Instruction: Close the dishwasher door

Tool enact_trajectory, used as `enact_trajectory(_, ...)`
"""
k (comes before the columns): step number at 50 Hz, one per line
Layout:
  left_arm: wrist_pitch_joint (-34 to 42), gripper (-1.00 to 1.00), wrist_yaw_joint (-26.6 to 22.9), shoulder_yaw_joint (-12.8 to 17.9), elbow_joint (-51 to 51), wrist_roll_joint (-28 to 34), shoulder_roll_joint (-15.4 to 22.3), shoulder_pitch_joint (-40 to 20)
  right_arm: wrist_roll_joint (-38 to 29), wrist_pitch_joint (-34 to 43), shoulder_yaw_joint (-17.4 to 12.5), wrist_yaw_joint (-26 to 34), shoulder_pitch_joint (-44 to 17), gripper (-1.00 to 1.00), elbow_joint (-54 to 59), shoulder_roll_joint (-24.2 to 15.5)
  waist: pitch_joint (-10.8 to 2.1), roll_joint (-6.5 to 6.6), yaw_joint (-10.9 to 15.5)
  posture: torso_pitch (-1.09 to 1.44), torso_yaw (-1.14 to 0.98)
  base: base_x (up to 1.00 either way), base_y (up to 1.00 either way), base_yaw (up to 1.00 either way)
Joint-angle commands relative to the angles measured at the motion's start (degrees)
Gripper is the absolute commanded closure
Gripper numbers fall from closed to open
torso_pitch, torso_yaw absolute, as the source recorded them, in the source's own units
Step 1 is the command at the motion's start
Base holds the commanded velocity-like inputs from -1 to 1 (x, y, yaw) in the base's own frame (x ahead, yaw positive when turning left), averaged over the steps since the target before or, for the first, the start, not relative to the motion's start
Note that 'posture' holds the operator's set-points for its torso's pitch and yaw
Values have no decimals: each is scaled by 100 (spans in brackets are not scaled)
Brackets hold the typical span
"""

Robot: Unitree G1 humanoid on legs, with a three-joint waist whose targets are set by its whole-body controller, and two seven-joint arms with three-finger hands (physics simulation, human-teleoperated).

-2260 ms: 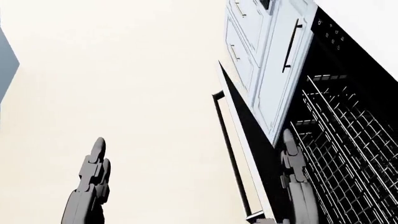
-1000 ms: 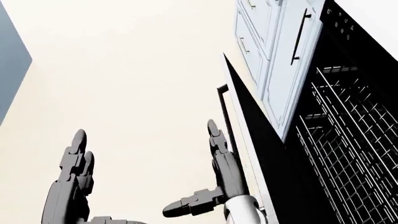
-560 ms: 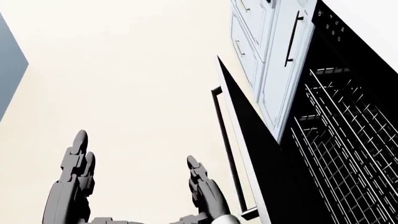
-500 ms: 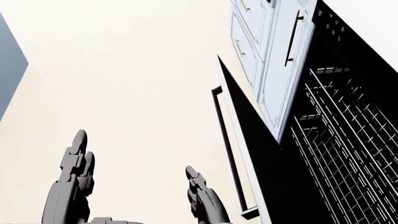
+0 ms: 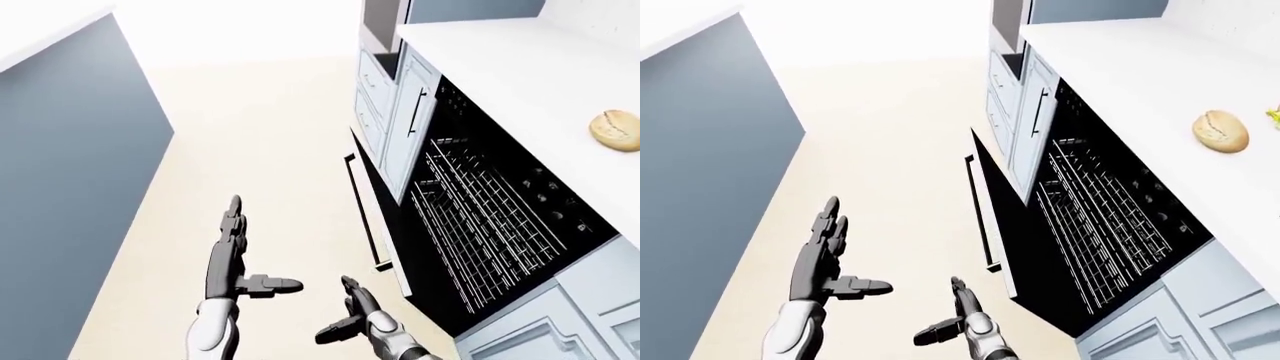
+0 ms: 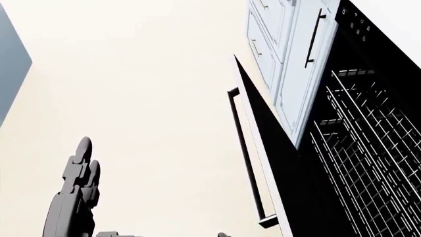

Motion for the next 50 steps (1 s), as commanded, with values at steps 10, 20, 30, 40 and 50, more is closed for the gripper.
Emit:
enact_trajectory(10,-140,-100,10,13,-261,-12,12,-95,-87,549,-303,-79,-49,-100,-123,-263,-96,-19,6,0,0,0,0,0)
enact_trajectory(20,-114,-100,7,-6,-328,-1,6,-69,-348,346,-236,-280,18,-100,-121,-434,-116,-38,13,0,0,0,0,0)
enact_trajectory(30,-111,-100,10,-24,-357,8,2,-49,-228,184,-322,-450,218,-100,-124,-676,-114,-61,20,0,0,0,0,0)
enact_trajectory(40,-102,-100,-6,-25,-395,2,2,-24,-159,-19,-331,-624,378,-100,-125,-817,-100,-86,23,0,0,0,0,0)
enact_trajectory(50,32,-100,-61,62,-608,-83,14,15,-84,-244,-282,-908,440,-100,-130,-957,-78,-82,30,0,0,0,0,0)
